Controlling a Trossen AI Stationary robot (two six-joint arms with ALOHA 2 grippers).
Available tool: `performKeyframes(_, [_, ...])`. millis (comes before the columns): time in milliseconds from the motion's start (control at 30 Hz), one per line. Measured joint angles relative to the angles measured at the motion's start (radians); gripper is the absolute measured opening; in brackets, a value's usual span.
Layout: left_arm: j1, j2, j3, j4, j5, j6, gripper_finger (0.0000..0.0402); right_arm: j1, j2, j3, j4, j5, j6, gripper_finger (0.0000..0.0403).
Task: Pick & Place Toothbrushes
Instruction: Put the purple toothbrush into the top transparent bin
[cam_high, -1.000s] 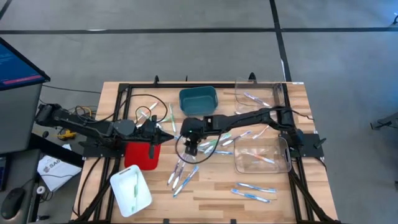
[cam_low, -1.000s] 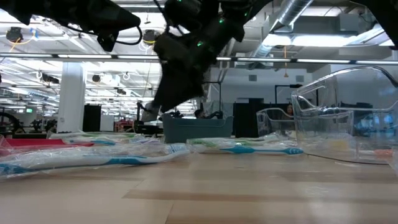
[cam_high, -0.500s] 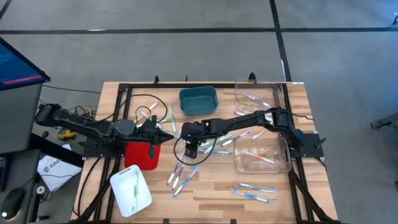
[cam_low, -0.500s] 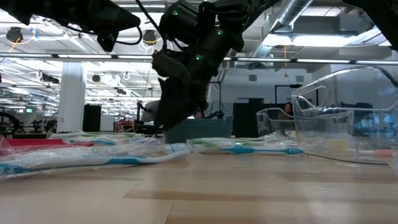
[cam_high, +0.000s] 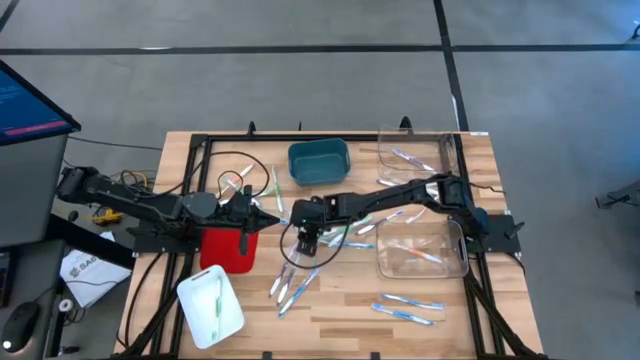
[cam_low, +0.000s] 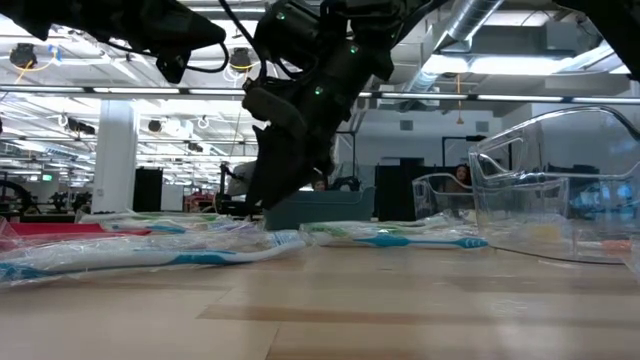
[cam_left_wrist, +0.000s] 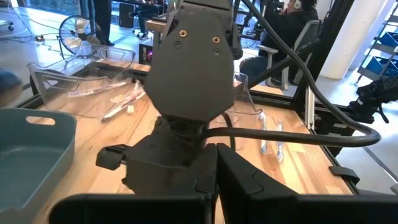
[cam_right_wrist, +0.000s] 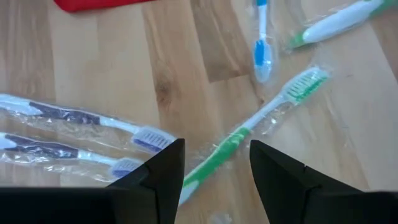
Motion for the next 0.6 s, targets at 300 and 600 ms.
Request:
performKeyframes(300, [0.0,0.0,0.0,-0.003,0.0,-0.008,0.0001,0.0,0.0,0.0,0.001,0.001,-0.016,0.0175])
performKeyframes(600, [0.0,0.0,0.0,-0.003,0.0,-0.008,0.0001,0.001,0.0,0.0,0.001,0.001,-0.016,0.0175])
